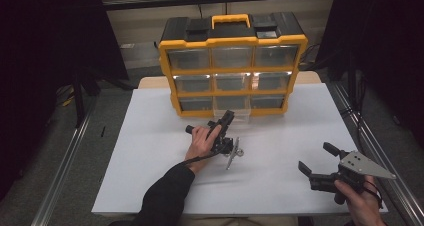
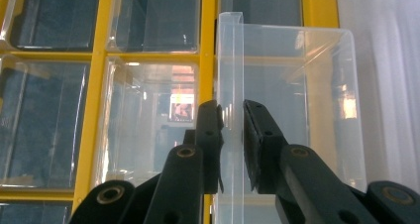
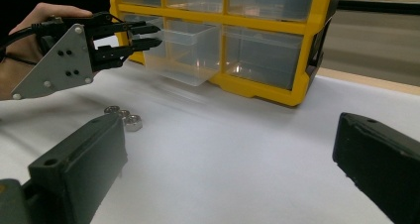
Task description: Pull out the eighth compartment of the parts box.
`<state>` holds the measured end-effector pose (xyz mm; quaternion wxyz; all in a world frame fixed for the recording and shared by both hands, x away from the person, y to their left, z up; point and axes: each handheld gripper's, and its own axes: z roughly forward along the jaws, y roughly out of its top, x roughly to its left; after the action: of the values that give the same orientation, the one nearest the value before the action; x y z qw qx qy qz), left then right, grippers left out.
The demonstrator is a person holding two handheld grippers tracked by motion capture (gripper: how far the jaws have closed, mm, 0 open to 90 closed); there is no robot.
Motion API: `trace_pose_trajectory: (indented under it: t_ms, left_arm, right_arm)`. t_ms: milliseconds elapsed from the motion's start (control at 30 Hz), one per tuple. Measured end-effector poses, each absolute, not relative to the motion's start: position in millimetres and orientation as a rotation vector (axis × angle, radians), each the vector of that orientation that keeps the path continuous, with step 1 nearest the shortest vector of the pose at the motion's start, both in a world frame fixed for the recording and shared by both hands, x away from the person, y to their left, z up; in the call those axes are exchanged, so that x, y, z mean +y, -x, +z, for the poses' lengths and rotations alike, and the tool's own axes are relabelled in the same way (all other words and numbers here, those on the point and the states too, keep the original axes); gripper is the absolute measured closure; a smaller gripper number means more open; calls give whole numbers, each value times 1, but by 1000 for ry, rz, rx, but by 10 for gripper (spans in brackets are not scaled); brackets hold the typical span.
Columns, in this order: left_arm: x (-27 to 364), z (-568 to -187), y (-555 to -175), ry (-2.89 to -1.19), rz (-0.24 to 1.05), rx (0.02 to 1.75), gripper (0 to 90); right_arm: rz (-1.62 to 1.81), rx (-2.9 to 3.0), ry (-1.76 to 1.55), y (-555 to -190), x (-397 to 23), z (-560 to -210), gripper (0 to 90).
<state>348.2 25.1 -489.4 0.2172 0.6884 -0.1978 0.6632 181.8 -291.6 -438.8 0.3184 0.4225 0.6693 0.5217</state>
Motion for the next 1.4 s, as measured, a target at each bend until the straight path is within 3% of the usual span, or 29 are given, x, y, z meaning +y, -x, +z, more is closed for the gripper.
trace_pose_trajectory:
  t_ms: [1400]
  left_arm:
    - [31, -489, -333, -1883, 1796, -575, 785]
  right_arm:
    - [1373, 1761, -1114, -182, -291, -439, 0]
